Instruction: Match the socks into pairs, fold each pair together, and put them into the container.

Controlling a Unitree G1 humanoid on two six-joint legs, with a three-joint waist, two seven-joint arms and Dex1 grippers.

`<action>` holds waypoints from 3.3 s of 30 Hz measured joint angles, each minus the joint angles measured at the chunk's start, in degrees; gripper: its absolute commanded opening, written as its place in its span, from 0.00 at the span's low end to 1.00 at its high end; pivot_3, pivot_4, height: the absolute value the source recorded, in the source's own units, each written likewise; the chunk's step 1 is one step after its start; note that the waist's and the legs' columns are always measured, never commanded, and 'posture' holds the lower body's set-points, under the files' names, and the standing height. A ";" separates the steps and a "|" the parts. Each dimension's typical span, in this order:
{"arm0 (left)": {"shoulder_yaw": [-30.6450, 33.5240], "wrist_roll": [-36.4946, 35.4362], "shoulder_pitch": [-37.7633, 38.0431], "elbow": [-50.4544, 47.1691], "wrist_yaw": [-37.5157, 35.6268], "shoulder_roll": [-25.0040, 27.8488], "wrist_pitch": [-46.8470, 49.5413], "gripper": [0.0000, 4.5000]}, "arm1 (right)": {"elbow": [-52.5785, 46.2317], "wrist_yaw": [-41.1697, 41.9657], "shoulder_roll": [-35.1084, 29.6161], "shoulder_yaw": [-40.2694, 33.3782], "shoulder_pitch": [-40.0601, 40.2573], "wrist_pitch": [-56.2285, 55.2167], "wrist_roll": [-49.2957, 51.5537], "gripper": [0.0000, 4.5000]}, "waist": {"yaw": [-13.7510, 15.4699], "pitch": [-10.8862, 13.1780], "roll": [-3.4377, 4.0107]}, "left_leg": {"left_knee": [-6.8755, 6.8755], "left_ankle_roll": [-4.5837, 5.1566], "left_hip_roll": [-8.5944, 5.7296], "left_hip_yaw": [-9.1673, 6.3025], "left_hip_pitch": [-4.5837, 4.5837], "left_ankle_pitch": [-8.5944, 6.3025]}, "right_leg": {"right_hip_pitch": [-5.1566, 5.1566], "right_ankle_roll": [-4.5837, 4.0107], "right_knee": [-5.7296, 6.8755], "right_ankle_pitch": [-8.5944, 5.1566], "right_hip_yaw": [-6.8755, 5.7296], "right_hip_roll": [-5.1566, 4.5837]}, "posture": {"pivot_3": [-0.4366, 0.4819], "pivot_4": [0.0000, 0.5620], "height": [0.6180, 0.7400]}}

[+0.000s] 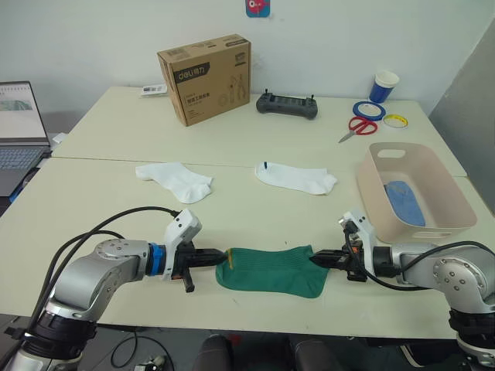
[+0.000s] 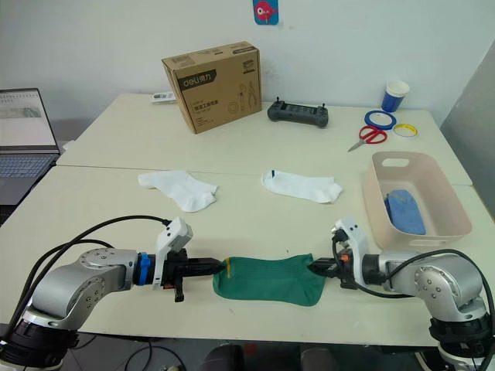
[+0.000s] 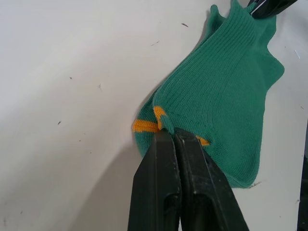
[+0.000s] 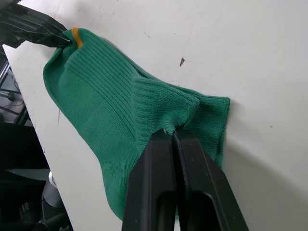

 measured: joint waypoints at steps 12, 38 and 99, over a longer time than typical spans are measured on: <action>-0.46 0.99 0.17 -0.02 -0.58 -0.20 -2.80 0.35 | -0.29 0.23 -0.26 -0.14 1.68 -1.21 -0.04 0.40 | 0.05 0.00 0.00 | 0.01 0.00 0.00 0.01 0.00 0.00 | 0.00 0.00 0.00 0.00 0.01 0.00 | 0.48 0.27 1.00; -8.46 11.68 -0.44 -3.74 -1.88 -0.09 -17.66 0.01 | 8.73 24.95 -2.49 22.29 1.92 -54.62 -31.62 0.00 | 0.20 -0.02 -0.02 | 0.10 -0.01 0.00 0.04 0.02 0.01 | 0.02 -0.05 0.04 0.07 0.03 0.01 | 0.48 0.27 1.00; -4.55 7.90 2.40 -11.57 -3.51 -3.02 -24.91 0.78 | 2.37 19.35 -9.30 7.47 10.41 -26.97 -19.45 0.59 | 0.34 -0.05 -0.16 | 0.02 0.00 0.03 0.13 1.20 0.00 | 1.11 -0.14 -0.01 -0.05 0.13 -0.01 | 0.48 0.27 1.00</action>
